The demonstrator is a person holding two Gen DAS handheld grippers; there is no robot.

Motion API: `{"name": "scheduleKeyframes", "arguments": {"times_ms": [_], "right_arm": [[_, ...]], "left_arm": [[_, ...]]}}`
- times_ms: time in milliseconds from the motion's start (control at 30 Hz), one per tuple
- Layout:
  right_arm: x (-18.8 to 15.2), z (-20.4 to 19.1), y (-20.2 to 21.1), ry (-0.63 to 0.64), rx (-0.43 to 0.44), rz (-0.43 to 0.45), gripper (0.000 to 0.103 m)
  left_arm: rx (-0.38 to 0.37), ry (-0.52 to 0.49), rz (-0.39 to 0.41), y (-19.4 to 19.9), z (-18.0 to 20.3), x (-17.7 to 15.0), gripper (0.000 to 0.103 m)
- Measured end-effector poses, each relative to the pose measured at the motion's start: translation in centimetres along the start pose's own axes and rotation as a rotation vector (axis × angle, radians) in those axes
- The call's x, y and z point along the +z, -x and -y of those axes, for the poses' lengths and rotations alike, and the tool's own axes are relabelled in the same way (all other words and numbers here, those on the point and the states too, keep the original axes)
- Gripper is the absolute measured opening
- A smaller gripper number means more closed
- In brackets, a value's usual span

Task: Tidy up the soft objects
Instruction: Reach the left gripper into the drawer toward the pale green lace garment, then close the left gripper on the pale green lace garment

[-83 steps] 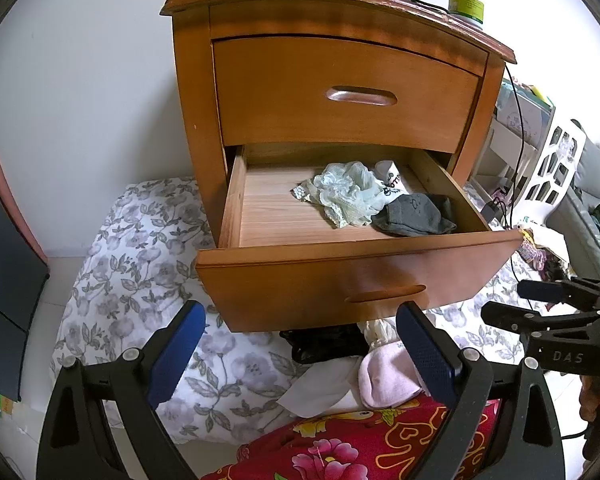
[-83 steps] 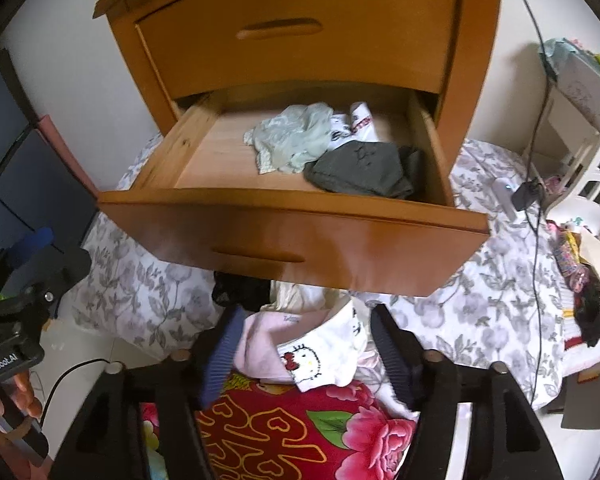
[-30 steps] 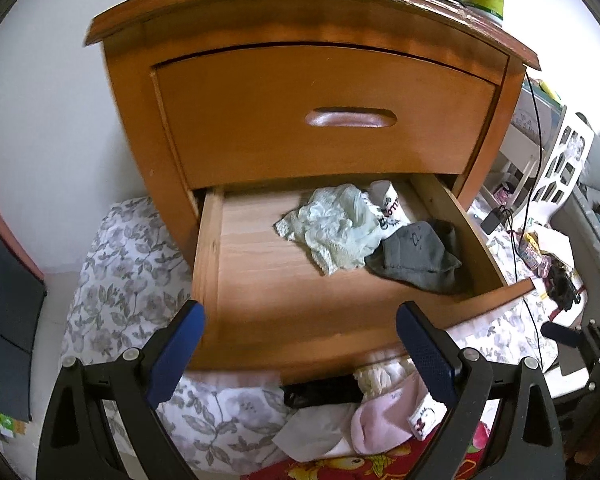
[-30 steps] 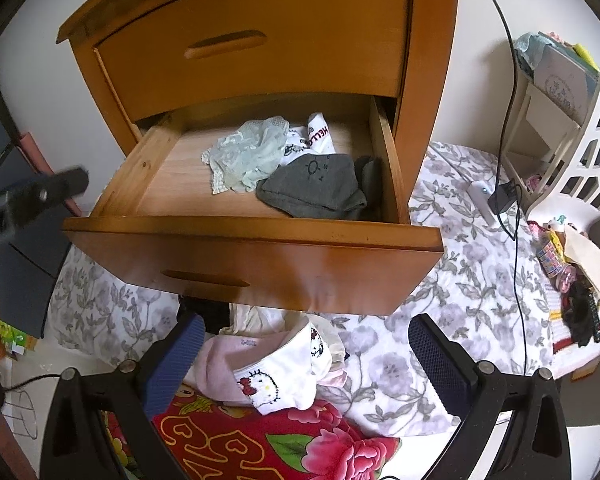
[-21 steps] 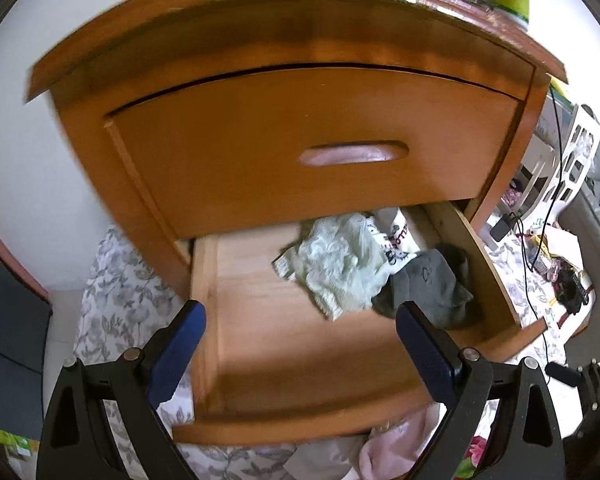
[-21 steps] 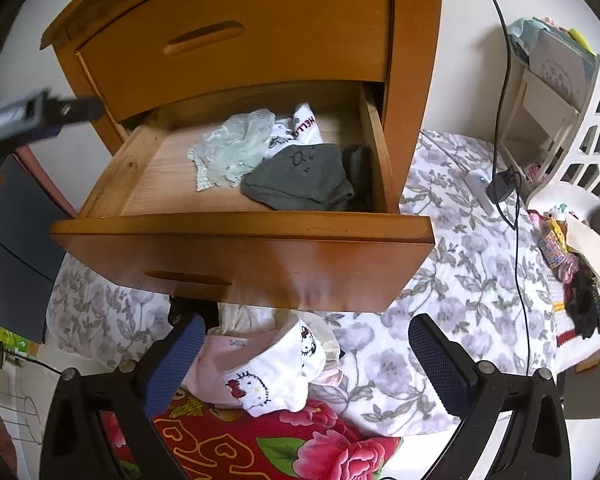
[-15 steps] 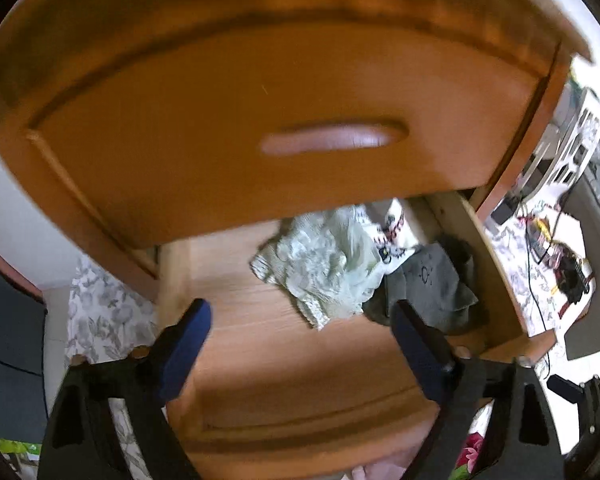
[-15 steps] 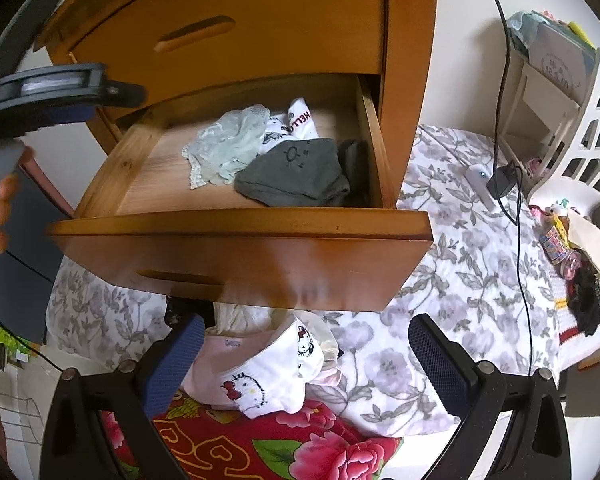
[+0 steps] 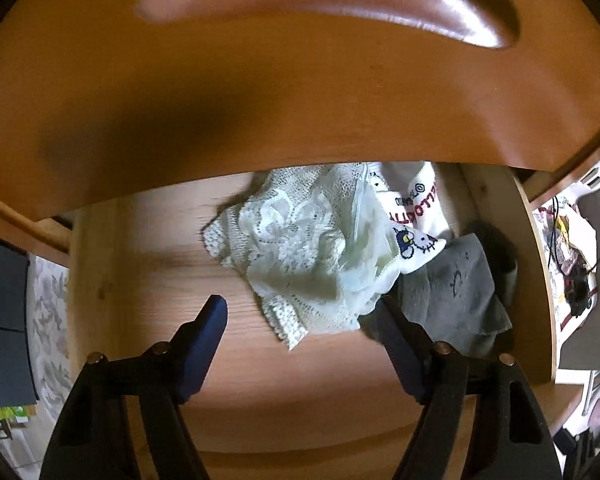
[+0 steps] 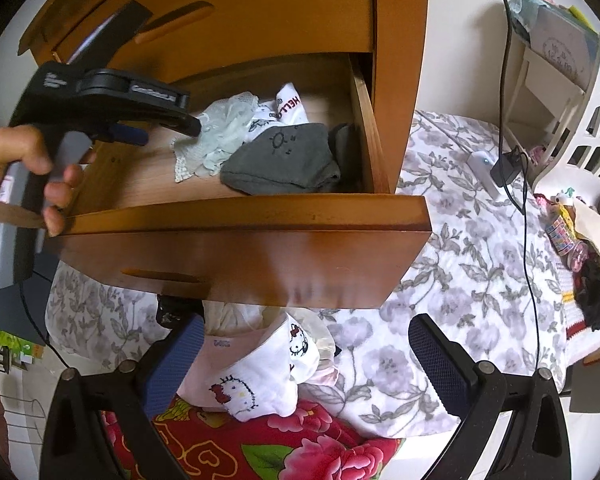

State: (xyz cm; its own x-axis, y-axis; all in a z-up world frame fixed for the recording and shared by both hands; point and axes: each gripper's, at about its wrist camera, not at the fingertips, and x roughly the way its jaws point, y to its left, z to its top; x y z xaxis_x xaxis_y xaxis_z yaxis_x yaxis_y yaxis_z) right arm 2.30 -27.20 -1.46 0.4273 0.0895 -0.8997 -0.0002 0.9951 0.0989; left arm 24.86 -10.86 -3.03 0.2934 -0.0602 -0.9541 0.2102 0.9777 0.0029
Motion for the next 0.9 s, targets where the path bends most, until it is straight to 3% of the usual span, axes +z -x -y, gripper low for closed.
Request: {"name": "scheduleKeyframes", "arguments": {"times_ms": [67, 433, 900], "right_arm": [[0.0, 0.1, -0.1, -0.004, -0.001, -0.002, 0.103], [0.1, 0.6, -0.3, -0.015, 0.002, -0.001, 0.103], [0.2, 0.9, -0.5, -0.021, 0.001, 0.0, 0.103]], "left_arm": [[-0.008, 0.021, -0.009, -0.5, 0.1, 0.2, 0.068], [-0.015, 0.132, -0.045, -2.0, -0.6, 1.5, 0.063], [-0.064, 0.21, -0.09, -4.2, -2.1, 2.5, 0.031]]}}
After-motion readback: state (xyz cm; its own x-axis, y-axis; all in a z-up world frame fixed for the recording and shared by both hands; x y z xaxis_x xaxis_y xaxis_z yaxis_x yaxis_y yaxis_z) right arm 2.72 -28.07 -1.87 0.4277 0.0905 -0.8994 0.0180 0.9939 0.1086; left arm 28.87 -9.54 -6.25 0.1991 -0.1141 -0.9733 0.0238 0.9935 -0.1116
